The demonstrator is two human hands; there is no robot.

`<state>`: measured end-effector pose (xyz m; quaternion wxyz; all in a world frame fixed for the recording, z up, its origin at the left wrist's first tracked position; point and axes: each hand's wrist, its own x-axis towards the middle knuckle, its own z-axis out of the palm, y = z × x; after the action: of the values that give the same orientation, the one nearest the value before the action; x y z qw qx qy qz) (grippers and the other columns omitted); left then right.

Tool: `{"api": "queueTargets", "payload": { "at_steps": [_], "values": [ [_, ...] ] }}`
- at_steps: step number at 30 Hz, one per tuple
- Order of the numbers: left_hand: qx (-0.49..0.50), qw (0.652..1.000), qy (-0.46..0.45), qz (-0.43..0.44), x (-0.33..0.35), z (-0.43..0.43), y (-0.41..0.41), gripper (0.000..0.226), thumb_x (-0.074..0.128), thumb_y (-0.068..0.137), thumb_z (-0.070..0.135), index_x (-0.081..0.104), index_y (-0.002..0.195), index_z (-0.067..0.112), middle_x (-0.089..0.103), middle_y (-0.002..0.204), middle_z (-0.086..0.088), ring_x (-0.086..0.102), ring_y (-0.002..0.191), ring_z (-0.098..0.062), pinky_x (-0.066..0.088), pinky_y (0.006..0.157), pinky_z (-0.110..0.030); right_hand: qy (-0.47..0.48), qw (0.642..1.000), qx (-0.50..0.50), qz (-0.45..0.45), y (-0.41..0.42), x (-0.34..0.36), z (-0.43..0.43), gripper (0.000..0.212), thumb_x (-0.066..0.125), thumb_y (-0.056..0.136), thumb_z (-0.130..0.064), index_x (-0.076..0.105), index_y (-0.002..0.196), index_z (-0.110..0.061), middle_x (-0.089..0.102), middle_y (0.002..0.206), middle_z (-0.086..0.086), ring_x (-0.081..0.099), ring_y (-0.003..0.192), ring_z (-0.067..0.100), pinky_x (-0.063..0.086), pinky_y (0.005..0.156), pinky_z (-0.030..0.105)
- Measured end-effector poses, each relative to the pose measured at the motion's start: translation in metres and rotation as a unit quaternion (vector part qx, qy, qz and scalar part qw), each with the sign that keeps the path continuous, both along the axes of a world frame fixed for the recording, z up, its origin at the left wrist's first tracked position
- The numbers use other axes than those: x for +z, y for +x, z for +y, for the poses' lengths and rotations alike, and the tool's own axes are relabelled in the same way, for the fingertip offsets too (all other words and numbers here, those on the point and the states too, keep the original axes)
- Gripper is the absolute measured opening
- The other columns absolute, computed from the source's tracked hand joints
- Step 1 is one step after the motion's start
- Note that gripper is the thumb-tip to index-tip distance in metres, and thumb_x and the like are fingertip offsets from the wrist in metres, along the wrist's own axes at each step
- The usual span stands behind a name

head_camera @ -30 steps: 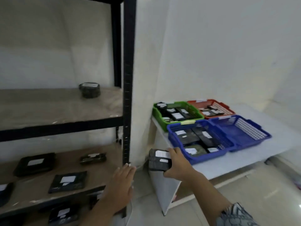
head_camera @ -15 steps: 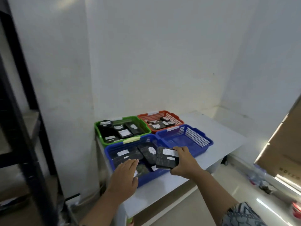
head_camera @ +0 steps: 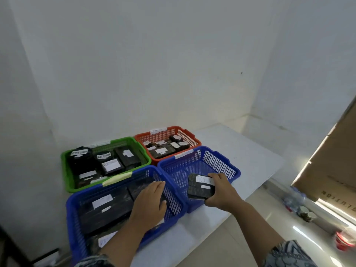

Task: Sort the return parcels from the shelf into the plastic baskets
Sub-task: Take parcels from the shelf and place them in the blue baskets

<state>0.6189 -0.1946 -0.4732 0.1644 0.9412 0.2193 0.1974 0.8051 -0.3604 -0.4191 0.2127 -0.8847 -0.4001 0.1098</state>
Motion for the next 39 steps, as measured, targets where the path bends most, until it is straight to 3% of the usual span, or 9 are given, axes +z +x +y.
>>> {"api": "queueTargets", "payload": {
  "at_steps": [4,10,19,26,32,36,39],
  "values": [
    [0.052,0.998,-0.041,-0.018,-0.006,0.031,0.053,0.058,0.052,0.091,0.024,0.033,0.144,0.012,0.037,0.147,-0.003,0.032,0.136,-0.018,0.025,0.111,-0.028,-0.029,1.000,0.008,0.008,0.052,-0.013,0.026,0.091,0.084,0.062,-0.035,0.031,0.136,-0.024,0.036,0.130,-0.003,0.041,0.116,0.011,0.051,0.088,0.022],
    [0.125,0.985,-0.117,-0.009,-0.027,0.070,0.114,0.062,0.048,0.094,0.028,0.023,0.148,0.011,0.019,0.155,-0.002,0.012,0.144,-0.018,0.020,0.116,-0.034,-0.084,0.996,0.040,0.008,0.117,-0.033,0.064,0.094,0.082,0.063,-0.035,0.029,0.140,-0.025,0.036,0.133,-0.003,0.042,0.119,0.013,0.048,0.093,0.024],
    [0.270,0.945,-0.183,0.004,-0.056,0.077,0.158,0.064,0.049,0.094,0.029,0.021,0.148,0.008,0.012,0.157,-0.005,0.007,0.144,-0.020,0.018,0.116,-0.035,-0.170,0.962,0.209,0.044,0.161,-0.087,0.092,0.090,0.078,0.066,-0.039,0.029,0.139,-0.023,0.033,0.129,0.000,0.042,0.118,0.018,0.047,0.096,0.031],
    [0.315,0.929,-0.193,-0.035,-0.063,0.067,0.168,0.057,0.047,0.095,0.018,0.026,0.146,0.007,0.018,0.156,-0.002,0.003,0.145,-0.014,0.009,0.112,-0.023,-0.176,0.922,0.339,0.066,0.169,-0.117,0.102,0.093,0.081,0.061,-0.031,0.031,0.139,-0.023,0.031,0.128,-0.004,0.046,0.112,0.020,0.049,0.092,0.033],
    [0.333,0.923,-0.190,-0.034,-0.064,0.066,0.169,0.055,0.048,0.095,0.018,0.029,0.146,0.010,0.022,0.155,0.000,0.006,0.144,-0.012,0.015,0.112,-0.028,-0.154,0.883,0.444,0.020,0.179,-0.131,0.103,0.106,0.080,0.057,-0.055,0.025,0.143,-0.028,0.029,0.137,-0.005,0.035,0.124,0.016,0.044,0.099,0.038],
    [0.346,0.920,-0.183,-0.031,-0.060,0.065,0.171,0.055,0.046,0.095,0.020,0.028,0.146,0.013,0.020,0.155,0.002,0.008,0.144,-0.010,0.018,0.110,-0.027,-0.161,0.874,0.448,0.098,0.188,-0.125,0.109,0.105,0.078,0.059,-0.062,0.027,0.145,-0.032,0.031,0.139,-0.011,0.032,0.126,0.012,0.035,0.107,0.030],
    [0.356,0.917,-0.177,-0.027,-0.060,0.064,0.171,0.055,0.047,0.095,0.020,0.028,0.146,0.013,0.020,0.155,0.001,0.010,0.143,-0.010,0.017,0.109,-0.024,-0.157,0.870,0.447,0.136,0.189,-0.127,0.115,0.092,0.079,0.067,-0.053,0.034,0.143,-0.030,0.036,0.135,-0.009,0.035,0.124,0.013,0.034,0.107,0.027]
  ]
}}
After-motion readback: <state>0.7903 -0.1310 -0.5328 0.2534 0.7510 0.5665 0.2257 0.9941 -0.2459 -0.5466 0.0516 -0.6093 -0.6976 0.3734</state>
